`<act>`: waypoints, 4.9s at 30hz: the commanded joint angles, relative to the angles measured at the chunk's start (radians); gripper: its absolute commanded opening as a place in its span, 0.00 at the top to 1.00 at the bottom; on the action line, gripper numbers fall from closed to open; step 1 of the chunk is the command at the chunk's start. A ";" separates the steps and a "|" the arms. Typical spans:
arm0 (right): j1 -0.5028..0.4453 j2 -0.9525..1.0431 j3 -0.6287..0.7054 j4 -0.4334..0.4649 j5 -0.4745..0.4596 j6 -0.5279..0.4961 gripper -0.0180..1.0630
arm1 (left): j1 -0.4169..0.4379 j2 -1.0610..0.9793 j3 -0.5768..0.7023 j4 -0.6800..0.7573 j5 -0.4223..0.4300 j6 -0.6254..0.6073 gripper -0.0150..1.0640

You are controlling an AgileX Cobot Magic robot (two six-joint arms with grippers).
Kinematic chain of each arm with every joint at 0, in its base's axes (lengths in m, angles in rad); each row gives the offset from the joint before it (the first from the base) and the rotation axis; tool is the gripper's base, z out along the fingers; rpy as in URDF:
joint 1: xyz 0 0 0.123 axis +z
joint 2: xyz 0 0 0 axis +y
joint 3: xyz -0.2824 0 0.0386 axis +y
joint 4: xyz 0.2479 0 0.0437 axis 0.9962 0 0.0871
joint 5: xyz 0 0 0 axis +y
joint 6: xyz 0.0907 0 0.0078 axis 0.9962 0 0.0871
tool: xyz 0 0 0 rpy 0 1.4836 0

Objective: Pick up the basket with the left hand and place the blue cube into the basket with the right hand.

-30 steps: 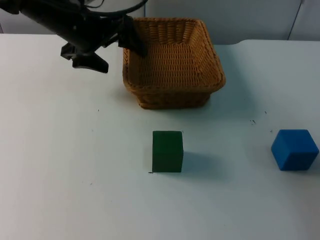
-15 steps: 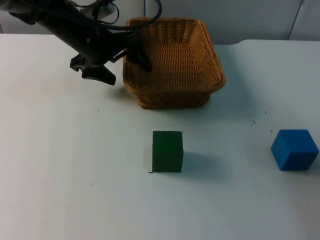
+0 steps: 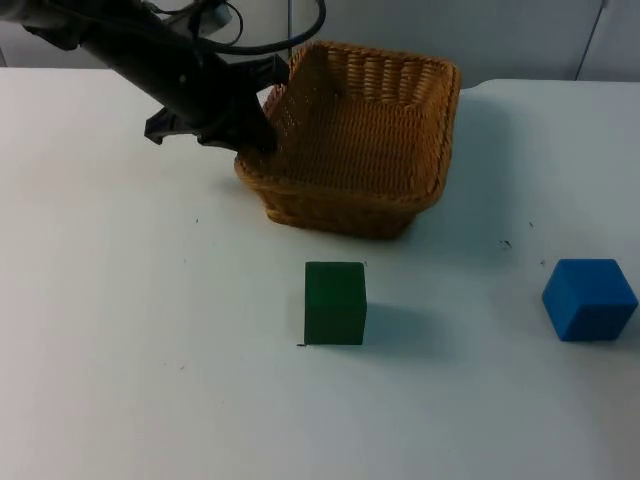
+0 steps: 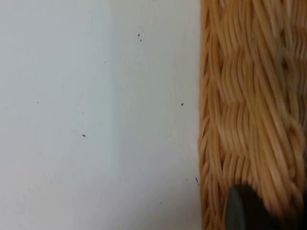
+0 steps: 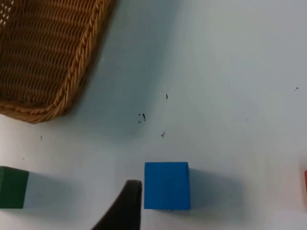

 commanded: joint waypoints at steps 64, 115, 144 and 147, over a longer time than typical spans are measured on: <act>0.202 0.299 -0.010 0.008 -0.111 0.108 0.03 | 0.326 -0.952 1.182 -0.244 -0.103 0.376 0.99; 0.310 0.785 -0.148 -0.337 -0.192 0.524 0.60 | 0.326 -0.974 1.182 -0.244 -0.092 0.375 0.99; 0.320 0.377 -0.205 -0.337 -0.044 0.482 0.99 | 0.326 -0.974 1.182 -0.244 -0.082 0.372 0.99; 0.343 0.338 -0.246 -0.336 -0.020 0.464 0.99 | 0.326 -0.974 1.182 -0.244 -0.082 0.372 0.99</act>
